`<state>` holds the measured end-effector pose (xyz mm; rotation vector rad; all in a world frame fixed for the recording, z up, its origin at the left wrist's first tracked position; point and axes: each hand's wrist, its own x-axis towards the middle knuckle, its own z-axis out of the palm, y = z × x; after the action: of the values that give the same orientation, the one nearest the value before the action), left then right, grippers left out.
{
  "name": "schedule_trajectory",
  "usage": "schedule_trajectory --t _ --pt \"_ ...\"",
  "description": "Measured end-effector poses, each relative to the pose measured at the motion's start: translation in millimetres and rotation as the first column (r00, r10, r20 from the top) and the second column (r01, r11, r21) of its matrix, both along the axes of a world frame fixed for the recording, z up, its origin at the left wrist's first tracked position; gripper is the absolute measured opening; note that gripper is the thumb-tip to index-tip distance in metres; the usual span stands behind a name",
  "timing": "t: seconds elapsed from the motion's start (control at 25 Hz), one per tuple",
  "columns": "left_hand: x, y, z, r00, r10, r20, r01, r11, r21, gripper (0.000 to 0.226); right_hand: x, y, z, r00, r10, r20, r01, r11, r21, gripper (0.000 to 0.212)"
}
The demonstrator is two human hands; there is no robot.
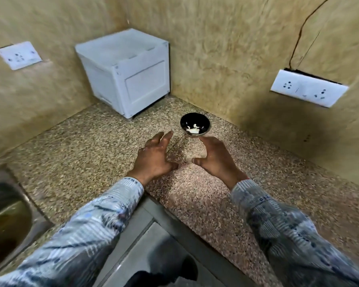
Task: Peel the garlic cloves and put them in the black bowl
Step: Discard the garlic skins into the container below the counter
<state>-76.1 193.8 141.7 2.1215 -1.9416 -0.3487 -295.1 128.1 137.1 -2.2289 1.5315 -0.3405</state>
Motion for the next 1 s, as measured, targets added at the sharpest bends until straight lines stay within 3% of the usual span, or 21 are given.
schedule_trajectory --t 0.2,0.48,0.64,0.8,0.88,1.0 --pt "20.3 -64.5 -39.8 0.998 -0.037 -0.053 0.043 0.994 0.103 0.12 12.0 -63.2 -51.9 0.983 -0.18 0.034 0.172 0.971 0.168 0.062" --pt "79.7 -148.0 -100.6 0.983 -0.152 -0.104 0.17 0.964 0.203 0.117 94.0 -125.6 -125.4 0.983 -0.167 -0.081 0.184 0.929 0.321 0.044" --pt "91.9 -175.5 -127.4 0.973 -0.168 -0.156 0.206 0.941 0.268 0.113 118.0 -131.6 -149.8 0.976 -0.151 -0.155 0.192 0.934 0.3 0.018" --pt "95.3 -208.2 -135.3 0.961 -0.201 -0.192 0.251 0.923 0.29 0.112 123.2 -134.6 -153.9 0.965 -0.152 -0.214 0.215 0.924 0.316 0.023" --pt "93.0 -222.3 -133.4 0.959 -0.223 -0.174 0.265 0.923 0.28 0.112 124.0 -142.2 -142.1 0.966 -0.194 -0.172 0.237 0.928 0.287 0.02" --pt "87.9 -244.2 -127.8 0.953 -0.257 -0.161 0.291 0.924 0.249 0.11 118.9 -171.3 -108.7 0.906 -0.422 0.038 0.41 0.896 0.169 0.011"
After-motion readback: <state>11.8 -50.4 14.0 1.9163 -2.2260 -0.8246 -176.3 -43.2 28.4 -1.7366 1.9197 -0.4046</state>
